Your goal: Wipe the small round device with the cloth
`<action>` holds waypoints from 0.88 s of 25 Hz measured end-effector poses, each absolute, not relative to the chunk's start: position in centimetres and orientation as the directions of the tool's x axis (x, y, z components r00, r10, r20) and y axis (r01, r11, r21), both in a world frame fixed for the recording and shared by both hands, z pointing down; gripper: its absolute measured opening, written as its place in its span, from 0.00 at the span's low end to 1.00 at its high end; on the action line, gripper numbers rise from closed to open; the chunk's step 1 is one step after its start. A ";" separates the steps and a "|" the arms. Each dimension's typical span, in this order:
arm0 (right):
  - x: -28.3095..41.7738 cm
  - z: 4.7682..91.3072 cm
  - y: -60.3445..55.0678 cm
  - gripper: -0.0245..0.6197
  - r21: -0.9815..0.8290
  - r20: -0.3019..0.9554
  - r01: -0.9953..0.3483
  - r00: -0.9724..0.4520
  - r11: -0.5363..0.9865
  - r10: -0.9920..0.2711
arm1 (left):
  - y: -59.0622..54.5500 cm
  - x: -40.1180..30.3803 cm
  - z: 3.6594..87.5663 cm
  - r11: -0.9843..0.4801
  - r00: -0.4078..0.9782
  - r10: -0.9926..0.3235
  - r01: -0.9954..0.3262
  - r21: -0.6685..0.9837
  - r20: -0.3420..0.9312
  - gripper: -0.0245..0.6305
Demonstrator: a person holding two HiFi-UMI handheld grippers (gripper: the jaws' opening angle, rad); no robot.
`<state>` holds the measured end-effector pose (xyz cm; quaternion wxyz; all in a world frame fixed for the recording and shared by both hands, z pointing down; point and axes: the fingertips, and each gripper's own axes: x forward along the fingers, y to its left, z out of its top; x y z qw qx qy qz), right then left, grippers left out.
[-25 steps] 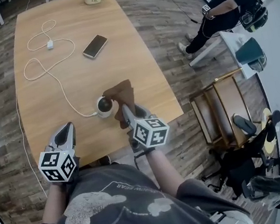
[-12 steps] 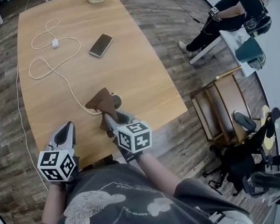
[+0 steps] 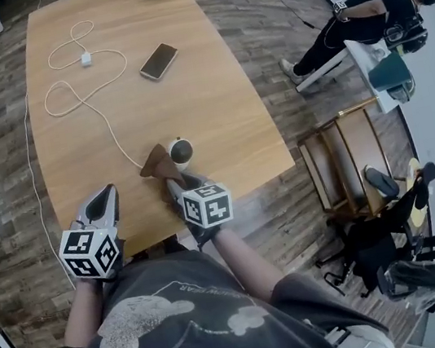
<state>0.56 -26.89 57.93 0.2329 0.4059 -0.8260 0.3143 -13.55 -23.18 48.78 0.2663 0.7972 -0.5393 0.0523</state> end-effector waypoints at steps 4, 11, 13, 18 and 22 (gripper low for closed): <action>0.9 59.4 -26.3 0.16 -0.357 0.665 -0.821 -0.558 0.446 -0.496 | -23.4 -12.9 48.7 -0.293 0.430 -0.823 -0.881 0.371 0.370 0.07; 1.3 60.4 -24.6 0.16 -0.350 0.695 -0.819 -0.552 0.454 -0.461 | -23.2 -12.3 49.4 -0.307 0.451 -0.805 -0.872 0.380 0.385 0.06; 1.3 59.3 -24.0 0.16 -0.342 0.685 -0.802 -0.570 0.490 -0.454 | -23.3 -11.9 49.5 -0.315 0.460 -0.799 -0.868 0.382 0.386 0.06; 2.5 54.3 -23.0 0.16 -0.317 0.587 -0.766 -0.622 0.560 -0.518 | -24.1 -10.9 49.1 -0.353 0.490 -0.791 -0.855 0.380 0.367 0.07; 5.1 51.7 -24.1 0.16 -0.313 0.522 -0.796 -0.600 0.518 -0.606 | -24.9 -9.5 48.4 -0.388 0.516 -0.782 -0.842 0.375 0.350 0.07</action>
